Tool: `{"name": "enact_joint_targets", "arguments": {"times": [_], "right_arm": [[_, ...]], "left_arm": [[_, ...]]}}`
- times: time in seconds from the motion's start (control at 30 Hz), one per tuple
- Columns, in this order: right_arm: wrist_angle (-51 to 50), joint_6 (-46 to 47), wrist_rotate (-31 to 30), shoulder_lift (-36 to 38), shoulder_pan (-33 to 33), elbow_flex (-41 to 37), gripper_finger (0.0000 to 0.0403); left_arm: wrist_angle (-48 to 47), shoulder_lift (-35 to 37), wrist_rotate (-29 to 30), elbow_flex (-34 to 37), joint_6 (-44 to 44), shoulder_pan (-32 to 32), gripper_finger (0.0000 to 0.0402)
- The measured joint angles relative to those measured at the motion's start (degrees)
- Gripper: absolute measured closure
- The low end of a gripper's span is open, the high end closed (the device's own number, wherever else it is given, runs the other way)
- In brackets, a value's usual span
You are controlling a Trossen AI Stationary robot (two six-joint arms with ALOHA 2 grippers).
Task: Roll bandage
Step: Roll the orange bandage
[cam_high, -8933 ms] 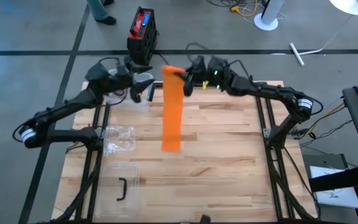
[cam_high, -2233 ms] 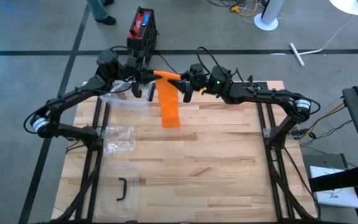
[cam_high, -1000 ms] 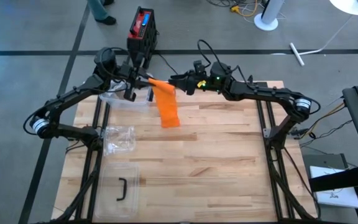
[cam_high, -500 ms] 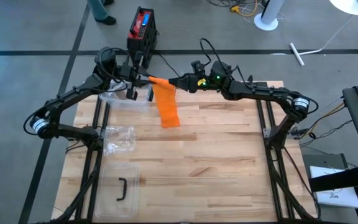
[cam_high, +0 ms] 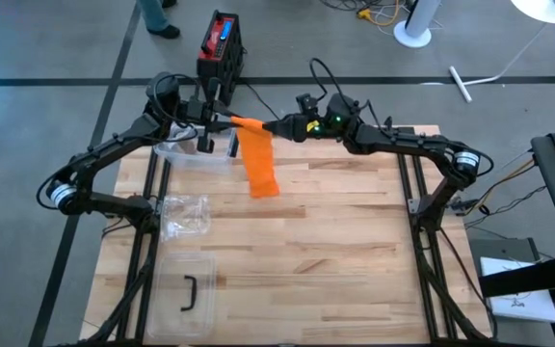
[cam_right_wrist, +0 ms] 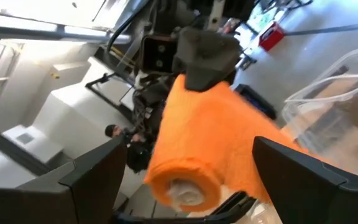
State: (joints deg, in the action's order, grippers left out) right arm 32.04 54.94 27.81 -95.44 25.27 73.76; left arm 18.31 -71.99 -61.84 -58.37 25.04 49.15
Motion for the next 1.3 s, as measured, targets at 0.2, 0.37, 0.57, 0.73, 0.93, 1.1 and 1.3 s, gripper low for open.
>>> {"name": "enact_joint_targets", "arguments": {"times": [0.2,0.37,0.57,0.73,0.93,1.1,1.3], "right_arm": [[-0.2,0.0,-1.8,0.0,0.0,0.0,0.0064],[-0.6,-0.8,-1.8,0.0,-0.1,0.0,0.0064],[-3.5,-4.9,-1.9,0.0,-0.1,0.0,0.0064],[-4.1,-7.3,-2.9,0.0,-0.1,0.0,0.0064],[-4.7,-11.5,-3.8,0.0,-0.1,0.0,0.0064],[-4.4,-12.7,-3.9,0.0,-0.1,0.0,0.0064],[-2.5,-15.1,-3.9,0.0,-0.3,0.0,0.0065]], "left_arm": [[-0.7,-0.1,0.0,0.0,3.7,0.0,0.0363],[-3.5,-0.2,1.2,0.0,13.7,0.0,0.0366],[-5.8,-0.2,4.5,0.0,24.9,0.0,0.0364],[-6.5,-0.2,4.4,0.0,30.0,0.0,0.0364],[-6.7,-0.1,2.5,-0.8,32.3,-0.1,0.0364],[-14.1,-0.2,2.4,-4.4,40.2,-0.1,0.0364],[-27.1,-0.2,5.6,-8.9,51.0,-0.1,0.0364]]}}
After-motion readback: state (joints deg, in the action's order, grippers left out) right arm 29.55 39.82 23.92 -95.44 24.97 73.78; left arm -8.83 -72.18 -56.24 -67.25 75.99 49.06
